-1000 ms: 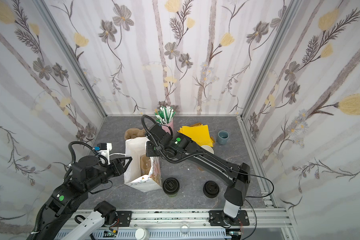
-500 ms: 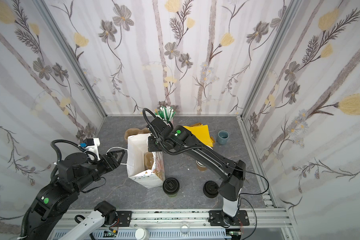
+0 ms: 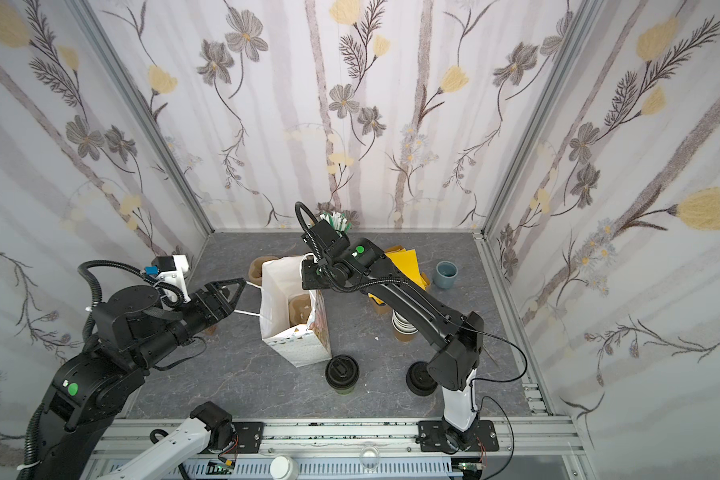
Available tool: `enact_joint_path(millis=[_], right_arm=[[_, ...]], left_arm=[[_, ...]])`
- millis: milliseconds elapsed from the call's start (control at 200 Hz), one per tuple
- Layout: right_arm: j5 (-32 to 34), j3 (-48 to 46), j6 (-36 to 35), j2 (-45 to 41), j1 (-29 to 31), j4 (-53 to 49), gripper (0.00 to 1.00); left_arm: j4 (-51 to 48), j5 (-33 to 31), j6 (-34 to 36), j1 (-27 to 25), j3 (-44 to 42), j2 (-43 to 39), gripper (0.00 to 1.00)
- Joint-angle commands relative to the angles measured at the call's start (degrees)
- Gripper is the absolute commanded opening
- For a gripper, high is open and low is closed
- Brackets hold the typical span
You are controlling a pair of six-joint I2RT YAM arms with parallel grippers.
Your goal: Pack the takeout coffee
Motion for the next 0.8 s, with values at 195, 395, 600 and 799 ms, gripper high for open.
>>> enact_joint_path(millis=[195, 395, 600, 799], right_arm=[[-1.23, 4.12, -3.86, 3.08, -2.05, -1.42, 0.0], [-0.47, 5.2, -4.48, 3.79, -3.1, -1.72, 0.09], [1.13, 7.56, -5.31, 4.46, -3.03, -3.47, 0.43], [5.72, 8.35, -4.26, 0.68, -4.64, -5.38, 0.64]], left_arm=[[0.05, -0.62, -1.31, 0.07, 3.78, 3.1, 0.7], [-0.03, -0.65, -1.86, 0.07, 6.02, 4.84, 0.71], [-2.67, -7.05, -2.05, 0.16, 8.17, 6.43, 0.77], [-4.53, -9.29, -0.49, 1.05, 9.46, 9.65, 0.82]])
